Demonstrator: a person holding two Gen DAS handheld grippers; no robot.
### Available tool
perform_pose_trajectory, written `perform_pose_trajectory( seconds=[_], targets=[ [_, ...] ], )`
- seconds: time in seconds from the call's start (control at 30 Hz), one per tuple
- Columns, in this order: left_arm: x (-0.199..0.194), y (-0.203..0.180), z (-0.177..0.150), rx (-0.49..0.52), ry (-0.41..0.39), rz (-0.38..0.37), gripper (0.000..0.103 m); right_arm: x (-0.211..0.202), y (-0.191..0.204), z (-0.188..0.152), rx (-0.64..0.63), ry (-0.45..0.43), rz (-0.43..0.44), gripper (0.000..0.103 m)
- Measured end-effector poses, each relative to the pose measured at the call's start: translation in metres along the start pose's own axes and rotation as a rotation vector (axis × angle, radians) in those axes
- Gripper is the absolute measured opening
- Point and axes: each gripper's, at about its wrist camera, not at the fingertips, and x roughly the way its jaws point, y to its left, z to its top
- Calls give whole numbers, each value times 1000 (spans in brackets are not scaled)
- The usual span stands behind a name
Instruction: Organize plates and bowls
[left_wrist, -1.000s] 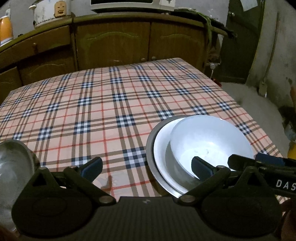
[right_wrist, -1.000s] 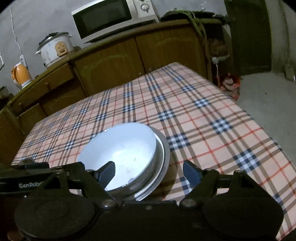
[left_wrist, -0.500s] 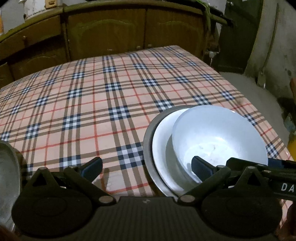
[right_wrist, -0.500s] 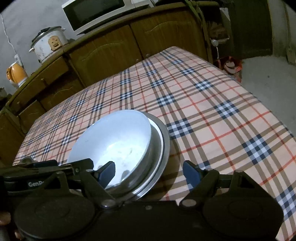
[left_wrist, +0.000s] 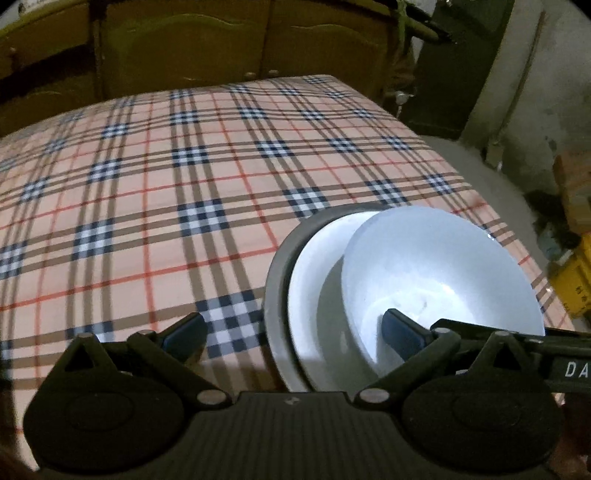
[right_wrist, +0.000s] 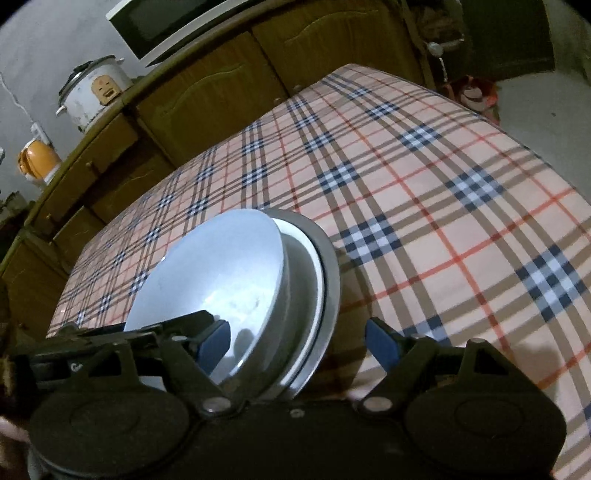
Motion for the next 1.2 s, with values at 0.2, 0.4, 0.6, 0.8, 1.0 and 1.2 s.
perform_pose_trajectory(
  seconds=[0.2,0.4,0.6,0.8,1.0,1.2],
  targets=[
    [6,3,2,-28,-12,-58,100,4,-5,4,34,-14,43,96],
    [6,-2,6,-55,-20,-148,66,7,-8,6,132,-3,123,75],
    [3,-12,4,-43,-32,-123,65,4,-7,5,132,-7,106,70],
    [-6,-15,3,-22,-40,-111,63,-1,-8,2,150,-1,116,70],
    [-22,-22,2,-20,-75,-113,63,-19,-3,4,130,-29,117,70],
    [-43,-34,-1,-12,-109,-110,63,-44,3,4,110,-60,126,70]
  ],
)
